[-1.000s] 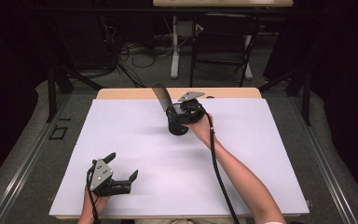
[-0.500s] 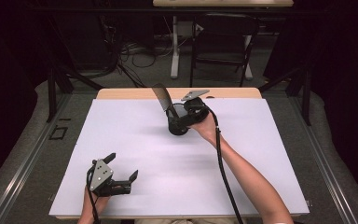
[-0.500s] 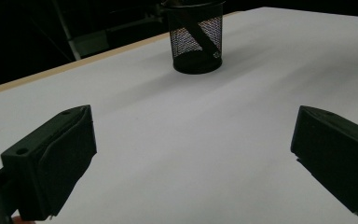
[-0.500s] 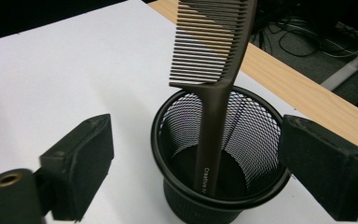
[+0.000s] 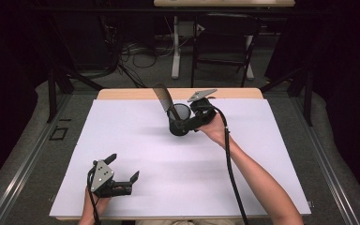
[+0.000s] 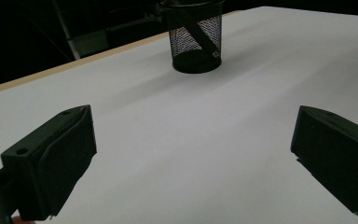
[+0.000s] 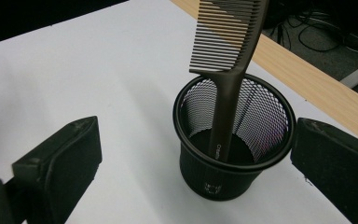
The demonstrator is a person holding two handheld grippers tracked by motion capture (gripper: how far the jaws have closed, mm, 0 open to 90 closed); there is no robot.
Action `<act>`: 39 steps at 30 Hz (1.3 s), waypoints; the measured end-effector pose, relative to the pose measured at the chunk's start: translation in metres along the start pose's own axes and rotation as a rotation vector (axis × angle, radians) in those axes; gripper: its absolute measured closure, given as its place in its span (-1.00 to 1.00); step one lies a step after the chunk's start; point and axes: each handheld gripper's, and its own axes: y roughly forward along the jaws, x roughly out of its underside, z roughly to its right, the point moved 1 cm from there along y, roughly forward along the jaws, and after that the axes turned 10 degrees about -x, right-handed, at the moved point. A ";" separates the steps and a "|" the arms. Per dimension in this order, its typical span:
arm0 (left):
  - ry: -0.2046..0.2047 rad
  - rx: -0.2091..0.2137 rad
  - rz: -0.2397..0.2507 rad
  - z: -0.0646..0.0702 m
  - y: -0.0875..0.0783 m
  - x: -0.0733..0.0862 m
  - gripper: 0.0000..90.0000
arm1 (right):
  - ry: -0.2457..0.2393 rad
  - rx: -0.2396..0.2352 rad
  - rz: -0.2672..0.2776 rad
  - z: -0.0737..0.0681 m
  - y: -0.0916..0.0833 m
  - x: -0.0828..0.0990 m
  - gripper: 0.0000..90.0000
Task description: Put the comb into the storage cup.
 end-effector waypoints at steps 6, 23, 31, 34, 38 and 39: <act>-0.001 0.000 -0.001 0.000 0.000 0.000 -1.00 | 0.006 -0.020 0.000 -0.002 -0.011 0.005 -1.00; 0.002 -0.002 -0.001 0.000 0.000 0.000 -1.00 | 0.000 -0.030 -0.028 -0.008 -0.037 0.027 -1.00; 0.001 -0.002 -0.001 0.000 0.000 0.000 -1.00 | 0.007 -0.025 -0.048 -0.009 -0.044 0.044 -1.00; 0.002 -0.002 -0.001 0.000 0.000 0.000 -1.00 | 0.016 -0.026 -0.050 -0.008 -0.047 0.052 -1.00; 0.000 -0.003 -0.001 0.000 0.000 0.000 -1.00 | 0.022 -0.025 -0.064 -0.010 -0.052 0.062 -1.00; 0.000 -0.003 -0.001 0.000 0.000 0.000 -1.00 | 0.025 -0.024 -0.066 -0.010 -0.053 0.064 -1.00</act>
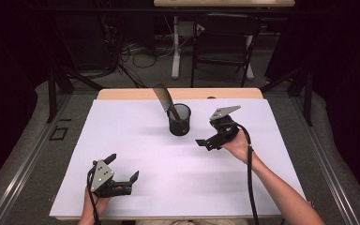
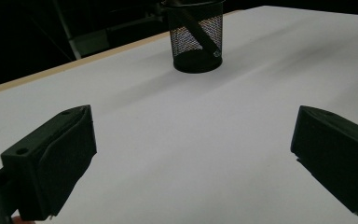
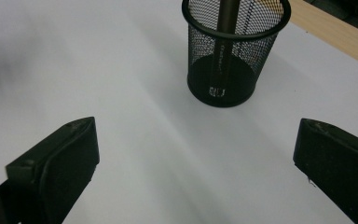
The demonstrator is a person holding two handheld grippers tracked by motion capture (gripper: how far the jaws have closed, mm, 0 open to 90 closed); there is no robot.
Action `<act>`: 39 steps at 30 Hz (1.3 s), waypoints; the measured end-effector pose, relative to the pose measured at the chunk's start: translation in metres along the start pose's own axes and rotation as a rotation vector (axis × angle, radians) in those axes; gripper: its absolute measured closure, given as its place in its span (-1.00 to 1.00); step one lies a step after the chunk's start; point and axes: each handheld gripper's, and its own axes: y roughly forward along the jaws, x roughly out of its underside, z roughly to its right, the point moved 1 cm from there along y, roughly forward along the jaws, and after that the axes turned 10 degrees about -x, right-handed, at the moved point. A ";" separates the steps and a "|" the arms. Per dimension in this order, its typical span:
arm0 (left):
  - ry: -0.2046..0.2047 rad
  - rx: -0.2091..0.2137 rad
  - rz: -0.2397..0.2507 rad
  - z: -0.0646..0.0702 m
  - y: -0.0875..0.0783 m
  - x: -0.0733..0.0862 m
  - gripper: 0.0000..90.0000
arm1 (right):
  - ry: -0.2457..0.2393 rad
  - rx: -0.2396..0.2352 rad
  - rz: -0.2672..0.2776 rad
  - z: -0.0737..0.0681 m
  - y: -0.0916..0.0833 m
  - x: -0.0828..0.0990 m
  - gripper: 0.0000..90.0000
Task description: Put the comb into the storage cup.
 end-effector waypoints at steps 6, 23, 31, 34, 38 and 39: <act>0.002 0.001 -0.002 0.000 0.000 0.000 -1.00 | 0.009 0.004 -0.007 -0.001 -0.007 0.012 -1.00; 0.002 -0.004 -0.003 0.000 0.000 0.000 -1.00 | 0.025 0.033 -0.003 -0.009 -0.032 0.043 -1.00; 0.001 -0.003 -0.004 0.000 0.000 0.000 -1.00 | 0.024 0.050 0.002 -0.014 -0.040 0.056 -1.00; -0.001 -0.004 -0.005 0.000 0.000 0.000 -1.00 | 0.018 0.057 0.008 -0.016 -0.042 0.058 -1.00; 0.002 -0.002 -0.006 0.000 0.000 0.000 -1.00 | 0.013 0.062 0.017 -0.020 -0.046 0.062 -1.00; 0.001 -0.002 -0.006 0.000 0.000 0.000 -1.00 | 0.008 0.066 0.018 -0.022 -0.047 0.063 -1.00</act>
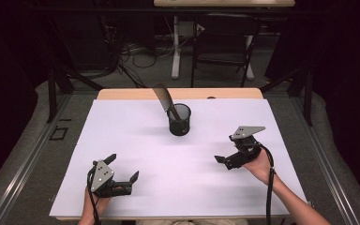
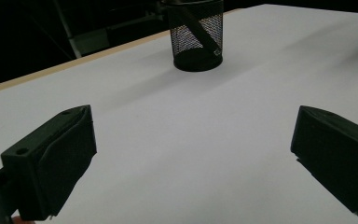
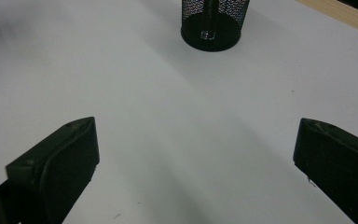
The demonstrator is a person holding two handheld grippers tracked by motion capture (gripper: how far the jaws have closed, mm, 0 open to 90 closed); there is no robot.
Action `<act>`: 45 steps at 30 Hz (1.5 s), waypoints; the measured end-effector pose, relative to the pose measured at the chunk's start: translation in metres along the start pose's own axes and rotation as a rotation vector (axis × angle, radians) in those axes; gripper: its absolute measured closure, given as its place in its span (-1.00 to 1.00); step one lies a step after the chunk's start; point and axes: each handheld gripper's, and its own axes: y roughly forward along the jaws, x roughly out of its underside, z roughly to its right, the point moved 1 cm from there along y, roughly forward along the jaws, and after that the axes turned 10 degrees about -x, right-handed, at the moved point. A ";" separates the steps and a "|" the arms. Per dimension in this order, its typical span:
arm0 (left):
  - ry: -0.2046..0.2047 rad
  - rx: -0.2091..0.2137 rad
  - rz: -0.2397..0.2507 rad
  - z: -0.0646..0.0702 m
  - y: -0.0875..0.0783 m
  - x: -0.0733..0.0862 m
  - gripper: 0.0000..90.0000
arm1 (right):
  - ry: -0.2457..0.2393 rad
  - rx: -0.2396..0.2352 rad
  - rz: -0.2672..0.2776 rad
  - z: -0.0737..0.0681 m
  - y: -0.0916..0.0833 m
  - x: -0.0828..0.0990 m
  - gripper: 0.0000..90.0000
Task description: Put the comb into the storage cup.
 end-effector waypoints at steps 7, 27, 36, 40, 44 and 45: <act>-0.002 -0.002 0.001 0.000 0.000 0.000 -1.00 | -0.001 0.002 0.010 -0.005 -0.007 0.007 -1.00; -0.001 -0.003 0.001 -0.001 0.000 0.000 -1.00 | 0.014 0.036 0.039 -0.018 -0.015 0.042 -1.00; -0.003 -0.003 0.001 0.000 0.000 0.000 -1.00 | 0.010 0.071 0.088 -0.024 -0.024 0.056 -1.00; -0.003 -0.005 0.001 0.000 -0.001 0.000 -1.00 | 0.017 0.079 0.108 -0.026 -0.029 0.060 -1.00; -0.003 -0.005 0.001 0.000 -0.001 0.000 -1.00 | 0.019 0.081 0.114 -0.028 -0.031 0.065 -1.00; -0.002 -0.004 0.000 0.000 -0.001 0.000 -1.00 | 0.022 0.084 0.118 -0.029 -0.032 0.067 -1.00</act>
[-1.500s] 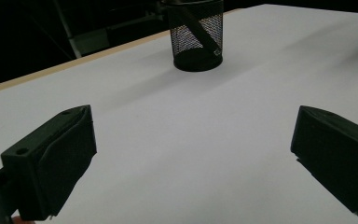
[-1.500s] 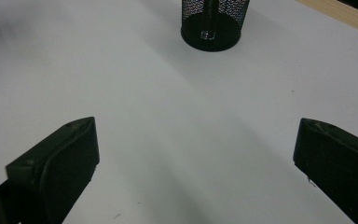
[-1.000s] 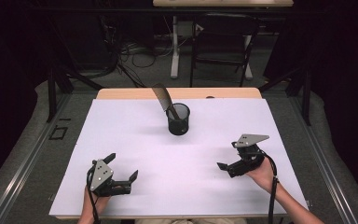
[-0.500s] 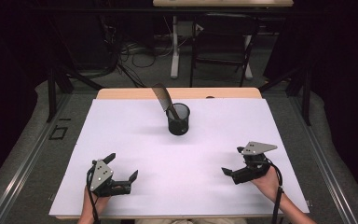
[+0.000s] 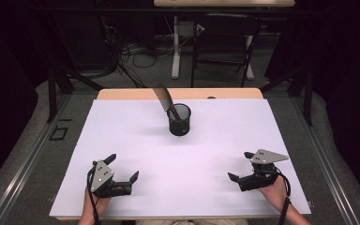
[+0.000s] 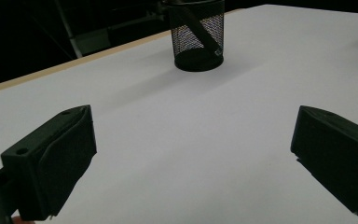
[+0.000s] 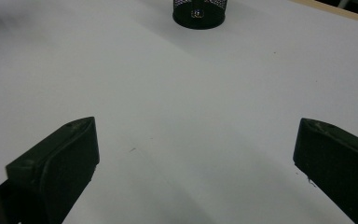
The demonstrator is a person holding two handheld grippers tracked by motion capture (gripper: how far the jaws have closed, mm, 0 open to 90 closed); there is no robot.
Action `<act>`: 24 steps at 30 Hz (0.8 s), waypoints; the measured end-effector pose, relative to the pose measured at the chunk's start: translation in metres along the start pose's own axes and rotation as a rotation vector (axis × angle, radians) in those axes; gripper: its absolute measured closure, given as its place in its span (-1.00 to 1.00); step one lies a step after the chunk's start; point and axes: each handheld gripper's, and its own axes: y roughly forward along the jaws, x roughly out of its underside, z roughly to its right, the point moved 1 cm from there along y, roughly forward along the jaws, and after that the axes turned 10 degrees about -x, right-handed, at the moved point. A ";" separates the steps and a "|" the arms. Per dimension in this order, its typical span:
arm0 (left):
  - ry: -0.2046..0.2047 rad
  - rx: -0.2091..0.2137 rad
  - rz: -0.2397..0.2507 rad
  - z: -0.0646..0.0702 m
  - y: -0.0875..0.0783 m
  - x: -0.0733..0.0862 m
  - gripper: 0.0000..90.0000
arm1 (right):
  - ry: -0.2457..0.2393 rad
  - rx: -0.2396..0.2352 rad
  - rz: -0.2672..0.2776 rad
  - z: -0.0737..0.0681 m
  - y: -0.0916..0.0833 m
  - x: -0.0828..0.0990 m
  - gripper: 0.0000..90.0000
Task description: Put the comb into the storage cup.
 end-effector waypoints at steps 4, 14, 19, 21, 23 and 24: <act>0.001 0.000 0.000 0.000 0.000 0.000 -1.00 | 0.002 0.012 0.018 -0.004 -0.004 0.006 -1.00; 0.002 0.000 -0.001 0.000 0.000 0.000 -1.00 | -0.016 0.044 0.039 -0.011 -0.012 0.015 -1.00; -0.001 0.001 -0.004 0.001 0.000 0.001 -1.00 | -0.018 0.055 0.057 -0.013 -0.017 0.018 -1.00; 0.001 0.002 -0.007 0.001 0.000 0.001 -1.00 | -0.026 0.056 0.064 -0.014 -0.018 0.020 -1.00; 0.002 0.000 -0.007 0.001 0.000 0.001 -1.00 | -0.039 0.060 0.068 -0.017 -0.020 0.022 -1.00; 0.002 0.000 -0.007 0.001 -0.001 0.001 -1.00 | -0.043 0.060 0.073 -0.018 -0.021 0.022 -1.00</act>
